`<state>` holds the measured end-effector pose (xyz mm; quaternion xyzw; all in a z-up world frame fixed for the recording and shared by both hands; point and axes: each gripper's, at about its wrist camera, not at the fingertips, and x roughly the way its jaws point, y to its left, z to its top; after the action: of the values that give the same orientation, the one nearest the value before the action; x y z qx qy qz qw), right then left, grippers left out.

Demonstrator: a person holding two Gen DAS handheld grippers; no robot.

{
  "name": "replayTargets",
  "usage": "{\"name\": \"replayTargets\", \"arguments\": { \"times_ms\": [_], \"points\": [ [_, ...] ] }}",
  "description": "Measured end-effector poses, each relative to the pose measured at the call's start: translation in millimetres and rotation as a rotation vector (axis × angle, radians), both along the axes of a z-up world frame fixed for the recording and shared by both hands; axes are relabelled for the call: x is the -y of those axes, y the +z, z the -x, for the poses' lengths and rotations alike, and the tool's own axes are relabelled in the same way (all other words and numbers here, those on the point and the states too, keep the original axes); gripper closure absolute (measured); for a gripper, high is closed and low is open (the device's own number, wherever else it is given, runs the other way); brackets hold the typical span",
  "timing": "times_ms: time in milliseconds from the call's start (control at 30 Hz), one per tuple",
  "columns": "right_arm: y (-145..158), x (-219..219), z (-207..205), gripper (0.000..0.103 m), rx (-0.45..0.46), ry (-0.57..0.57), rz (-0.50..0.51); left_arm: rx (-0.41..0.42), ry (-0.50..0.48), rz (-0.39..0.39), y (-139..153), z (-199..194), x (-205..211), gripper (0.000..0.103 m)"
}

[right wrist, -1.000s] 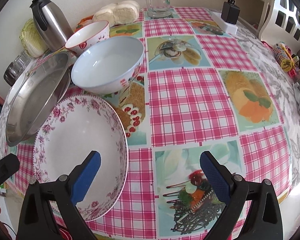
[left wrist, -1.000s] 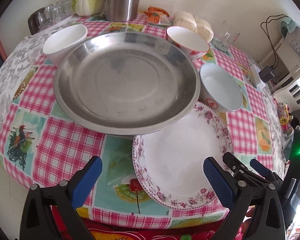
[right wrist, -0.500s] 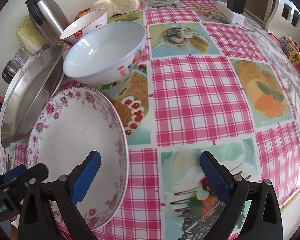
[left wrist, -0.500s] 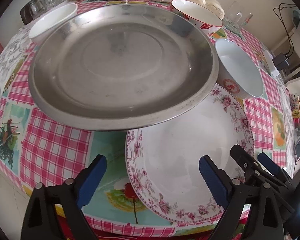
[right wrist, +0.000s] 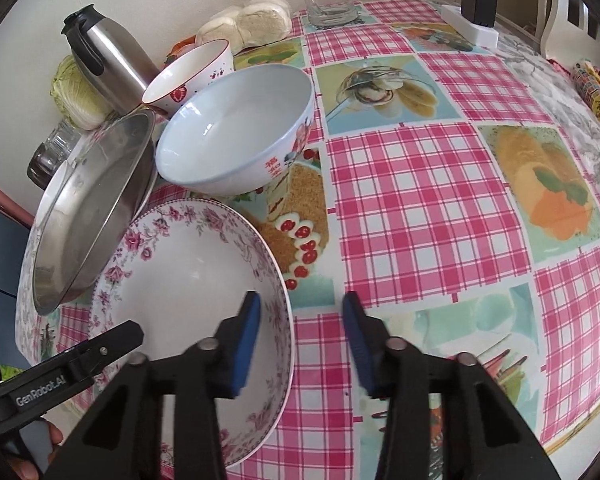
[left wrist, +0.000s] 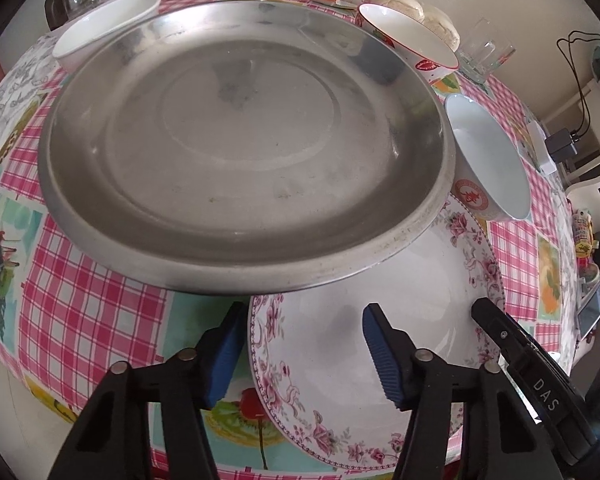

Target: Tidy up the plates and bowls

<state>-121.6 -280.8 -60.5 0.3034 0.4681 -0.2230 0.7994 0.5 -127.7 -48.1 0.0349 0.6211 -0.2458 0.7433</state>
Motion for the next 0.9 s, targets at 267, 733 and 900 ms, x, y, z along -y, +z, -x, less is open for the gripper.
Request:
{"name": "replayTargets", "arguments": {
  "times_ms": [267, 733, 900],
  "points": [
    [-0.5, -2.9, -2.1, 0.082, 0.028, 0.035, -0.022, 0.014, 0.026, 0.003, 0.4, 1.4, -3.9, 0.062],
    [-4.3, -13.8, -1.8, 0.088, 0.029, 0.048, -0.034, 0.012, 0.019, -0.014, 3.0, 11.4, -14.5, 0.073],
    [-5.6, -9.2, 11.0, 0.088, 0.028, 0.026, -0.055, -0.011, -0.014, -0.004, 3.2, 20.6, -12.9, 0.074]
  ]
}}
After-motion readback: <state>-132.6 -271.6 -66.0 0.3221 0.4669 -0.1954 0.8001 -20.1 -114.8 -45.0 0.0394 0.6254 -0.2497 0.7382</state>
